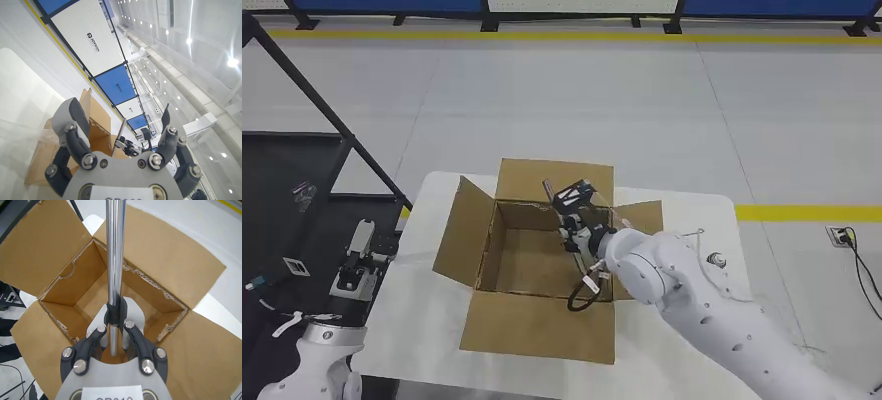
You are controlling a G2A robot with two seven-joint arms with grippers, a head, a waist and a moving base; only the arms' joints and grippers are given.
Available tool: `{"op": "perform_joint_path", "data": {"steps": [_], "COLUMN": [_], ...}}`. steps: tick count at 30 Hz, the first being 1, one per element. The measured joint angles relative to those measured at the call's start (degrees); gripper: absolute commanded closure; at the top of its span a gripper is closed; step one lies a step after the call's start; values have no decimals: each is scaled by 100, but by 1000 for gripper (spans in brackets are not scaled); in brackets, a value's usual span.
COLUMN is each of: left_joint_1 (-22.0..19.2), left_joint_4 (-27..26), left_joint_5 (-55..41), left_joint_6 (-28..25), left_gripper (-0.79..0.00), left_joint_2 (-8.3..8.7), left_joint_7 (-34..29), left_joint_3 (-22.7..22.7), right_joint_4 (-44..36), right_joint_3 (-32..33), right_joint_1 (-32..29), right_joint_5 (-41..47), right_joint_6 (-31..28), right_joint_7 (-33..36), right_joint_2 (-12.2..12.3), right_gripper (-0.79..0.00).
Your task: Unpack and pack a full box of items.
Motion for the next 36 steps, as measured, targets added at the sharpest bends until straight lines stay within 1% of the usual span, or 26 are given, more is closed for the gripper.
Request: {"op": "perform_joint_path", "data": {"steps": [2,3,18,20,22,25,28,31,32,36], "left_joint_1": [0,0,0,0,0,0,0,0,0,0], "left_joint_4": [0,0,0,0,0,0,0,0,0,0], "left_joint_5": [0,0,0,0,0,0,0,0,0,0], "left_joint_6": [0,0,0,0,0,0,0,0,0,0], "left_gripper": [-785,-785,-785,-785,-785,-785,-785,-785,-785,-785], "left_joint_2": [0,0,0,0,0,0,0,0,0,0], "left_joint_7": [0,0,-1,-1,-1,-1,-1,-1,-1,-1], "left_joint_3": [0,0,0,0,0,0,0,0,0,0], "right_joint_4": [349,421,431,520,681,1133,1702,2407,2703,3716], "right_joint_3": [-168,-192,-185,-174,-226,-460,-864,-1300,-1474,-1928], "right_joint_1": [189,227,218,124,160,433,809,1174,1299,1580], "right_joint_5": [130,144,141,167,229,341,326,327,342,427], "right_joint_6": [-36,-46,-56,-178,-400,-636,-924,-1119,-1230,-1562], "right_joint_7": [-1,13,10,-133,-171,-88,16,214,307,573], "right_joint_2": [-132,-154,-153,-165,-220,-412,-704,-1069,-1234,-1782], "right_gripper": [0,0,0,0,0,0,0,0,0,0]}}
